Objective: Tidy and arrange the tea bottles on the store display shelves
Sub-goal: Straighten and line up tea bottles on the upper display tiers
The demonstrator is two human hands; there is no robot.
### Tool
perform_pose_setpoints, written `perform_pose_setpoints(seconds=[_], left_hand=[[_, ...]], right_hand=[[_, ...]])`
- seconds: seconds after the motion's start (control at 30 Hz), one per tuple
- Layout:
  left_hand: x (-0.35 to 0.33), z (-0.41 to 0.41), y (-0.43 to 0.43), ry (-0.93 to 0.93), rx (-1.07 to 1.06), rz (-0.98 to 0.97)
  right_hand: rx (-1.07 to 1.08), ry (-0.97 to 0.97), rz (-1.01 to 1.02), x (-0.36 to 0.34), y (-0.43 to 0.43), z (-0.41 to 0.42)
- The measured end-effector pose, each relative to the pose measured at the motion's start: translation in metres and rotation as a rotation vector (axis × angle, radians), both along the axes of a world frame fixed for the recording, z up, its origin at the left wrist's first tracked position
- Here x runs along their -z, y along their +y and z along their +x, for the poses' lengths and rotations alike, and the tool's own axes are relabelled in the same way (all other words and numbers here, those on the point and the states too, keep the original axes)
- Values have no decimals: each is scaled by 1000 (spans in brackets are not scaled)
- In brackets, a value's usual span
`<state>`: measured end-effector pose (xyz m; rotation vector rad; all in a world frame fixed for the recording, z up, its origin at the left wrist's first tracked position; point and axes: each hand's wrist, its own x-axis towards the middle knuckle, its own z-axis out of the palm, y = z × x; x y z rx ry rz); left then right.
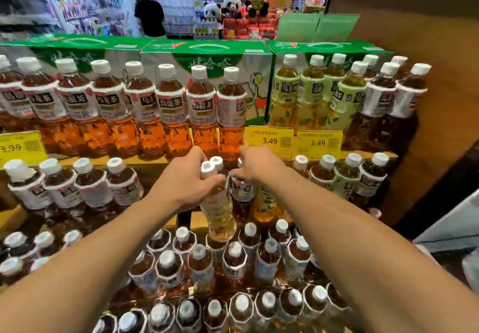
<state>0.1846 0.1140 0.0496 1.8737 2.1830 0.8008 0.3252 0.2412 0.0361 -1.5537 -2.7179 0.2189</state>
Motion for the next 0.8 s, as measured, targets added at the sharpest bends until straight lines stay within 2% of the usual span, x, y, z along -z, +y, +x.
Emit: perform_pose_setpoints(seconds=[0.23,0.4,0.63,0.8], left_hand=[[0,11,3,6,-41,27],[5,31,16,51,10,13],[14,46,38,60,12,-66],[16,61,58,30,26,-81]], right_hand=[[-16,83,23,0,-11,17],[-27,166,36,-38,-31,43],[-20,158,43,-84,-48,73],[3,147,13,-84,-50,98]])
